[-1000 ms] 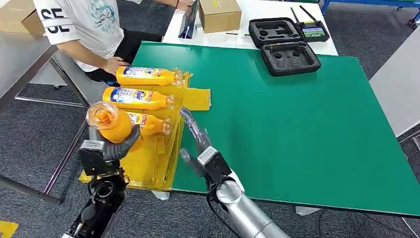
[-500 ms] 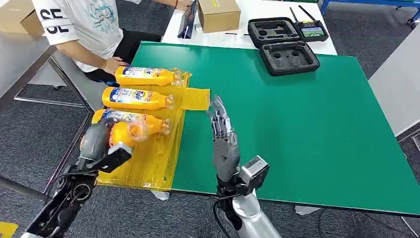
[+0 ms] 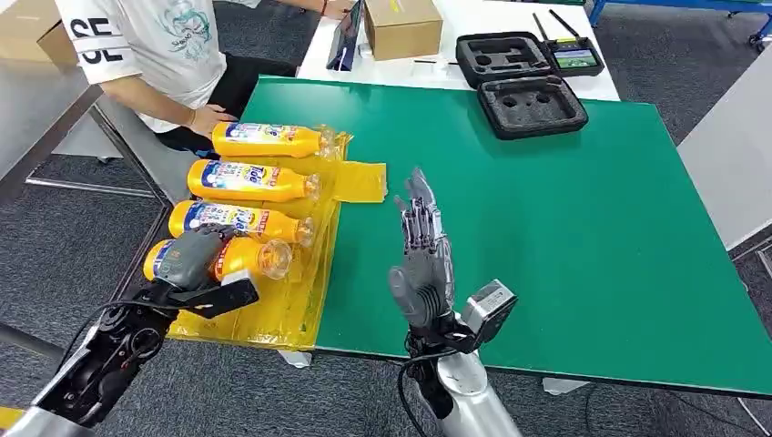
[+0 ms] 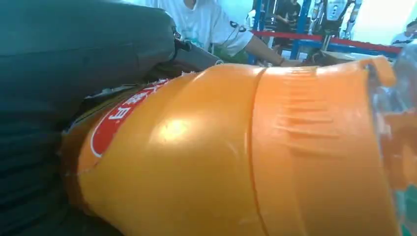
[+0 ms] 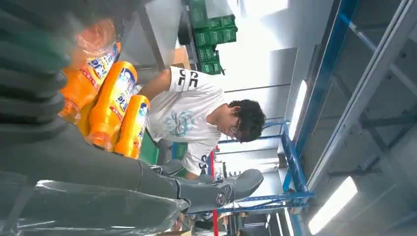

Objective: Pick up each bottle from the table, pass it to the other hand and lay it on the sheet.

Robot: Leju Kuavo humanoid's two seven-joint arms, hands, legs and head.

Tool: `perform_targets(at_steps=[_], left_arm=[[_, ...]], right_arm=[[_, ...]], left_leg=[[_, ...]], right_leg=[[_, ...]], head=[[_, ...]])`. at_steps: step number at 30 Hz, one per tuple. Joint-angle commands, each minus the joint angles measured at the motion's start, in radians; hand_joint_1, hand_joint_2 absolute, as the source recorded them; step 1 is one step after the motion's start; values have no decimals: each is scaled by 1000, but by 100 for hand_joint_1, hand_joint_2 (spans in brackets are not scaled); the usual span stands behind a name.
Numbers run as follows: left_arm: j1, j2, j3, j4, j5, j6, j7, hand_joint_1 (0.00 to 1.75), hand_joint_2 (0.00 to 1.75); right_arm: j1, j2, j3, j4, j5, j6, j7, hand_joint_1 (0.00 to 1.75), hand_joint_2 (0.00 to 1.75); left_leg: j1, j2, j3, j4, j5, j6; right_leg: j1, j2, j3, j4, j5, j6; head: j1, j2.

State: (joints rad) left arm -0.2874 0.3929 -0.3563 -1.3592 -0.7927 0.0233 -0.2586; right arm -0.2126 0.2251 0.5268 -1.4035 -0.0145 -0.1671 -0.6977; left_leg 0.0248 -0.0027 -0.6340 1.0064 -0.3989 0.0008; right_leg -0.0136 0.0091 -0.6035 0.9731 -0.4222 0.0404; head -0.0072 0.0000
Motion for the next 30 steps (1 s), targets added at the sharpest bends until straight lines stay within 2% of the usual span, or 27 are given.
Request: perform_targets(at_steps=[1,4,7,8,9,10,11,14,15,16,18,21,25,28,30], left_arm=[[-175,3,-129,180,6,-148,-41,175,175],[-250,5,-164,222,-3,-209,-52,175,175],[-250,5,-164,222,-3,-209,-52,175,175],[-250,5,-164,222,-3,-209,-52,175,175],[-259,11,-181,232,-15,-216,-55,175,175],[-307,16,-226,263,-38,-242,-62,175,175],[-341,16,-251,282,-55,-268,-66,175,175],[-485,-39,-335,447,-82,-329,-91,175,175],[-506,-54,-347,479,-85,-327,-95,175,175],[-548,-81,-386,557,-101,-329,-100,175,175],[-586,-96,-421,622,-108,-326,-106,175,175],[-617,-108,-454,697,-99,-330,-123,175,175],[-606,-121,-498,753,-92,-302,-131,175,175],[-594,-127,-512,774,-83,-289,-137,175,175],[-589,-128,-513,781,-75,-283,-137,175,175]], right_arm=[[-6,0,-47,50,-8,32,0,0,175],[-3,5,-54,57,-16,51,0,0,175],[-3,5,-54,57,-16,51,0,0,175],[-3,5,-54,57,-16,51,0,0,175],[-3,6,-53,61,-16,57,0,0,175],[-1,6,-49,64,-1,53,0,0,175],[-1,7,-49,71,-1,59,0,0,175],[2,2,-38,77,5,55,0,0,175],[-2,3,-37,81,6,52,0,0,175],[-11,4,-38,95,0,58,0,0,175],[-18,3,-37,104,-1,57,0,0,175],[-21,-3,-35,115,0,63,0,0,175],[-45,-9,-23,144,12,49,0,0,175],[-58,-15,-19,159,16,37,0,0,175],[-56,-16,-22,159,15,32,0,0,175]], left_leg=[[0,-4,5,-1,-1,1],[0,-5,4,-1,-1,1],[0,-5,6,0,-2,2],[0,-2,2,-1,0,1],[-1,-3,6,0,-2,2],[0,-2,2,-1,0,1],[0,-4,4,-1,-1,1],[0,-5,2,0,0,1],[1,-10,3,1,0,1],[1,-9,2,1,0,1],[0,-9,4,0,0,2],[0,-5,4,0,0,2],[0,-2,4,-1,0,1],[-1,-2,9,-1,-2,2],[-1,-2,5,-1,0,1]], right_leg=[[0,-5,6,-1,-3,-1],[0,-6,6,0,-2,-1],[0,-5,8,0,-3,-2],[0,-3,3,0,-1,-1],[0,-4,7,0,-3,-2],[0,-2,3,-1,-1,-1],[0,-5,6,0,-2,-1],[1,-6,4,0,-2,-1],[1,-11,7,1,-4,-2],[1,-10,5,0,-3,-1],[0,-9,7,0,-3,-1],[0,-6,7,0,-2,-1],[0,-3,5,-1,-1,-1],[0,-3,10,-1,-3,-1],[0,-2,6,-1,-1,-1]], head=[[0,0],[0,0],[0,0],[0,0],[0,0],[0,0],[0,0],[0,0],[0,0],[0,0],[0,0],[0,0],[0,0],[0,0],[0,0]])
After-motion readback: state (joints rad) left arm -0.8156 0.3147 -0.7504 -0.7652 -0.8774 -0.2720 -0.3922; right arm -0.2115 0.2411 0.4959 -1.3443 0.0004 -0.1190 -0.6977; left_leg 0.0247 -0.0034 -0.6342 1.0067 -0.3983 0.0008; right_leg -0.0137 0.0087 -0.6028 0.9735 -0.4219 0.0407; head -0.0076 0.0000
